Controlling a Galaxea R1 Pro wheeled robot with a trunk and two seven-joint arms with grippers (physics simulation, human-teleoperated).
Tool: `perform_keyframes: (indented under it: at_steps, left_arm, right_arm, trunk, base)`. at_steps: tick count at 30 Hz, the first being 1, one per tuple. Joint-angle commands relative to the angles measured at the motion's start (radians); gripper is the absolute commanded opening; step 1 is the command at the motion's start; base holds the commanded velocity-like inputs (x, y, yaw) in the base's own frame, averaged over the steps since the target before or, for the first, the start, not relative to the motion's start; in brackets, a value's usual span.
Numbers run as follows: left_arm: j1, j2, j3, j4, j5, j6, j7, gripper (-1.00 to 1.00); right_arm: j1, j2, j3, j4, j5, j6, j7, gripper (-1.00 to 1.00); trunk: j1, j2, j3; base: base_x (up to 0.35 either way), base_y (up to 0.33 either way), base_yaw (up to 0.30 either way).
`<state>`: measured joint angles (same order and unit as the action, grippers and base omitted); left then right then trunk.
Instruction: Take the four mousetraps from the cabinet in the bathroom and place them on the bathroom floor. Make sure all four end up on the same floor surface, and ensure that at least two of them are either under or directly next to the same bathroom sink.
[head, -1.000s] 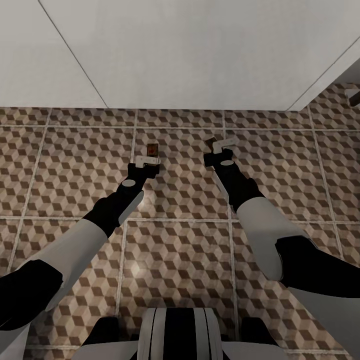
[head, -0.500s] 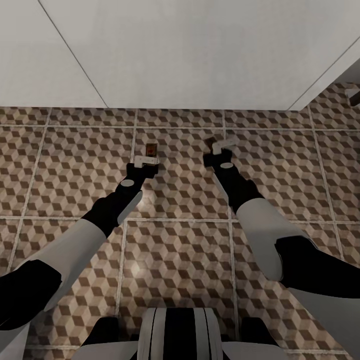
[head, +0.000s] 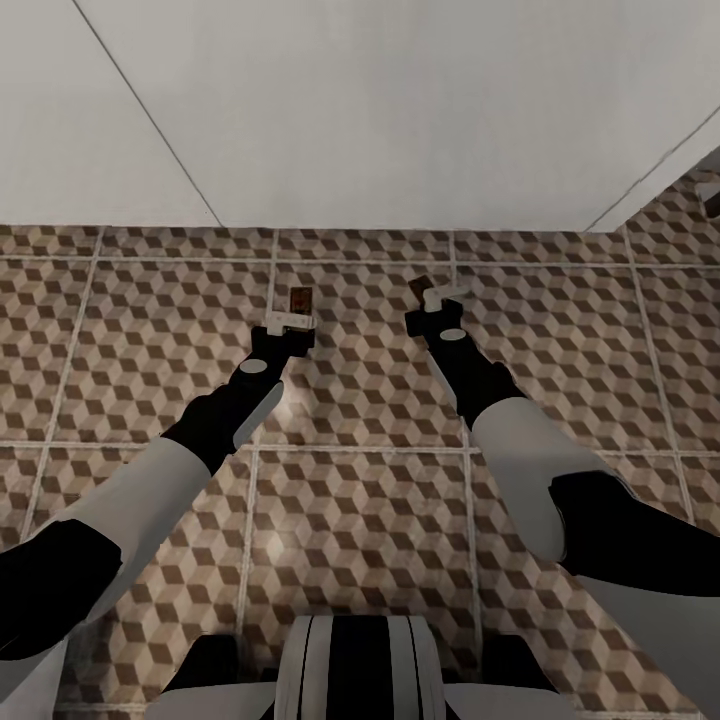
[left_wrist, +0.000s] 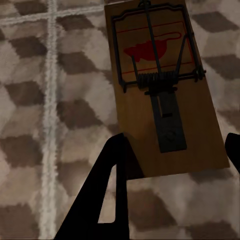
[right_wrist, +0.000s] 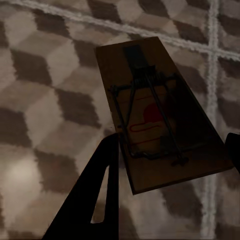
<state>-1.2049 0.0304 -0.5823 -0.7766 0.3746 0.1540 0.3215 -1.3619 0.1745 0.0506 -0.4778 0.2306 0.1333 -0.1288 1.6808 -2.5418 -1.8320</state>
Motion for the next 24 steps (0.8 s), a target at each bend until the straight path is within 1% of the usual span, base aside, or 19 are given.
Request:
perform_keyframes:
  at_steps: [1, 5, 16, 24]
  left_arm:
    - [-0.001, 0.002, -0.007, -0.003, 0.007, 0.004, 0.010, -1.00]
    - [-0.001, 0.002, -0.007, -0.002, 0.007, 0.004, 0.010, -1.00]
    - [-0.001, 0.001, -0.007, -0.001, 0.007, 0.005, 0.010, -1.00]
    - [-0.001, 0.000, -0.008, -0.004, 0.007, 0.004, 0.010, -1.00]
  right_arm:
    - [0.000, 0.000, 0.005, -0.001, 0.009, 0.009, -0.008, -1.00]
    - [0.000, 0.000, 0.005, -0.001, 0.009, 0.009, -0.008, -1.00]
    - [0.000, 0.000, 0.005, 0.001, 0.009, 0.011, -0.008, -1.00]
    - [0.000, 0.000, 0.005, 0.015, 0.011, 0.010, -0.011, -1.00]
  trunk:
    - [0.000, 0.000, -0.001]
    - [0.000, 0.000, -0.001]
    - [0.000, 0.000, -0.001]
    - [0.000, 0.000, -0.001]
  base:
    - [0.174, 0.096, 0.000]
    - [0.081, 0.042, 0.000]
    - [0.017, 0.005, 0.000]
    - [0.183, 0.000, 0.000]
